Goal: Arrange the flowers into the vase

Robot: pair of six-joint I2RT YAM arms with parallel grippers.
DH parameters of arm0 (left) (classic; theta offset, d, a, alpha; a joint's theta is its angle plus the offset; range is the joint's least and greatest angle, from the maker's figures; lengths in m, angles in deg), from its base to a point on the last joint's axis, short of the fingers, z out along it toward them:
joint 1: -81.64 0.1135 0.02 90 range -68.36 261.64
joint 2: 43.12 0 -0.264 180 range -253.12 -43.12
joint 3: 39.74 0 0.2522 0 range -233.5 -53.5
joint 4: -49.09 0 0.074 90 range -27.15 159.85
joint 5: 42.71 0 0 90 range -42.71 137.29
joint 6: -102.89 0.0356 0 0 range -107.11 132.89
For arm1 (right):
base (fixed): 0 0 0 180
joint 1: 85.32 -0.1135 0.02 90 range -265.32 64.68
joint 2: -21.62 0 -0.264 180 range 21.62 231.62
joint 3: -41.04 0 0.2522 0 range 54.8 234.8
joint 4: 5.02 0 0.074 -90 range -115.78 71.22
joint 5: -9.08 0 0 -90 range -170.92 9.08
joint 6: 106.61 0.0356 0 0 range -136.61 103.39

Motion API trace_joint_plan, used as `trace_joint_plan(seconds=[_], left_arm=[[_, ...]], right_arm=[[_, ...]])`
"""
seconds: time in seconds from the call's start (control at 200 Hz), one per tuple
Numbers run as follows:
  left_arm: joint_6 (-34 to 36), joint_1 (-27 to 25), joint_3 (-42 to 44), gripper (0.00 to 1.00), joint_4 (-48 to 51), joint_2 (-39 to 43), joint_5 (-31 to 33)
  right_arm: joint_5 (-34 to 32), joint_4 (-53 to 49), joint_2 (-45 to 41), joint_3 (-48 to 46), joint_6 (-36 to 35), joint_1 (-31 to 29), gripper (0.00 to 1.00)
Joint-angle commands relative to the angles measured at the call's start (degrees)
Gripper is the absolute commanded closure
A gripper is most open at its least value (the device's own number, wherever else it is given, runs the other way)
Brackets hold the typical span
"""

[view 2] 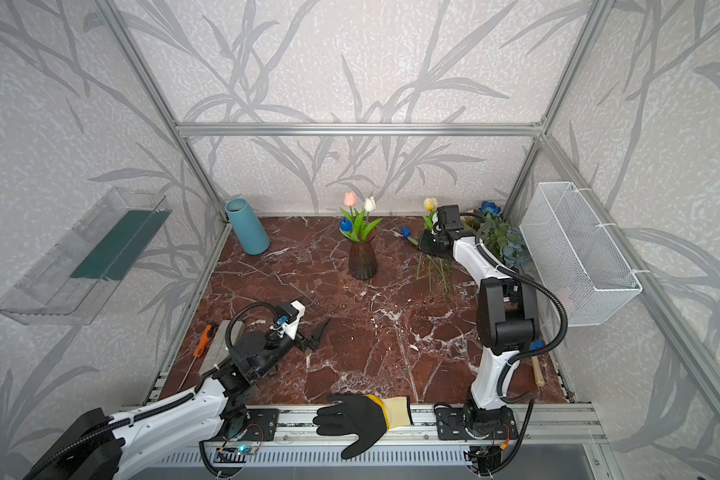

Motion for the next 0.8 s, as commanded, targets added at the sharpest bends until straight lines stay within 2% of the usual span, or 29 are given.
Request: trace_joint_plan(seconds=[0.0,0.1,0.245,0.325,0.545,0.595,0.795], left_arm=[[0.1,-0.3,-1.7,0.01,-0.8,-0.2,-0.8],[0.1,-0.3,-1.7,0.01,-0.8,-0.3,-0.7],[0.1,-0.2,-1.9,0.01,-0.8,-0.4,-0.9],[0.1,-0.3,-1.8,0.01,-0.6,-0.2,-1.0],[0.0,-0.2,-1.9,0.01,-0.6,-0.5,-1.0],[0.0,-0.3,-1.9,0.01,-0.6,-0.5,-1.0],[0.0,-0.3,-1.9,0.01,-0.6,-0.5,-0.9]], right_arm=[[8.8,5.0,-2.2,-2.2,2.2,1.4,1.0],[14.0,6.9,-2.6,-2.7,2.4,2.3,1.0],[17.2,9.2,-4.4,-3.8,2.6,2.7,1.0],[21.1,12.0,-5.2,-4.6,4.0,3.1,1.0],[31.3,25.1,-6.4,-8.6,16.1,6.3,1.0],[31.7,25.8,-6.8,-9.0,16.7,6.6,1.0],[27.3,19.5,-9.0,-8.7,11.4,6.9,1.0]])
